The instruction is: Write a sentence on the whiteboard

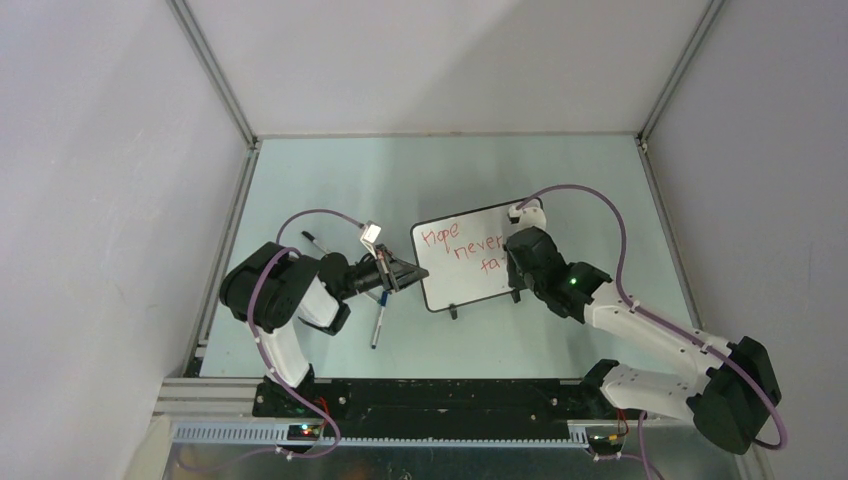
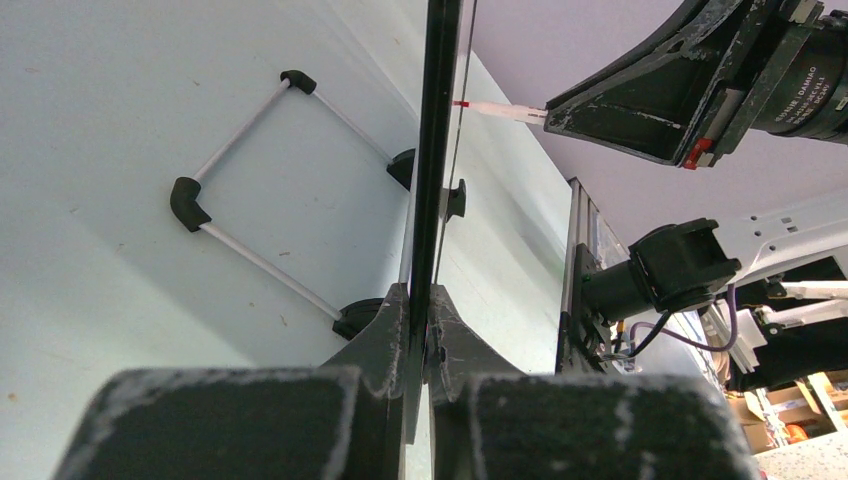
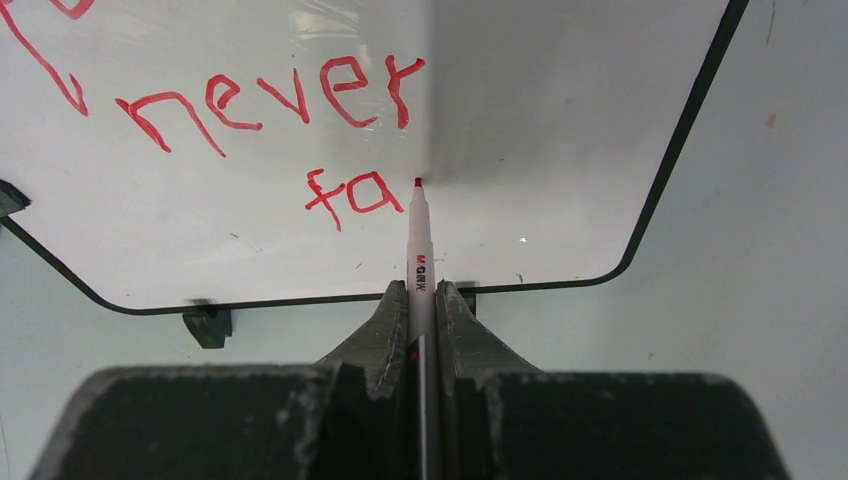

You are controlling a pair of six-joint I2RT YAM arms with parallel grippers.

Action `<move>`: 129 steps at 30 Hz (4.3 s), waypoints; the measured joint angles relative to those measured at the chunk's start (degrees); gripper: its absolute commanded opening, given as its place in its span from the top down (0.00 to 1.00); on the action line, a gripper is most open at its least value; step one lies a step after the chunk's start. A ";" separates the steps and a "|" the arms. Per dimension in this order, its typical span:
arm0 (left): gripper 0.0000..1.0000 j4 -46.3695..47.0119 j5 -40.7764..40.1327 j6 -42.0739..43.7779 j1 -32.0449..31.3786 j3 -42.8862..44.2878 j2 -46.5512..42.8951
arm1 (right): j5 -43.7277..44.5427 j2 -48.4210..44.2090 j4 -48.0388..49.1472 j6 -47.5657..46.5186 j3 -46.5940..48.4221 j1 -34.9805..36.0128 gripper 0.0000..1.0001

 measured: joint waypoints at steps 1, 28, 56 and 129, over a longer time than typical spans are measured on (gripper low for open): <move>1.00 0.00 0.00 0.02 0.00 0.00 0.00 | 0.00 0.17 0.02 0.00 0.11 -0.02 1.00; 1.00 0.00 0.00 0.02 0.00 0.00 0.00 | -1.07 0.85 -1.01 0.22 0.48 0.52 1.00; 1.00 0.00 0.00 0.02 0.00 0.00 0.00 | -0.66 1.51 -2.38 0.17 1.55 -0.46 1.00; 1.00 0.00 0.02 0.00 0.00 0.00 0.00 | -1.09 -1.84 -5.20 1.42 2.64 -0.44 1.00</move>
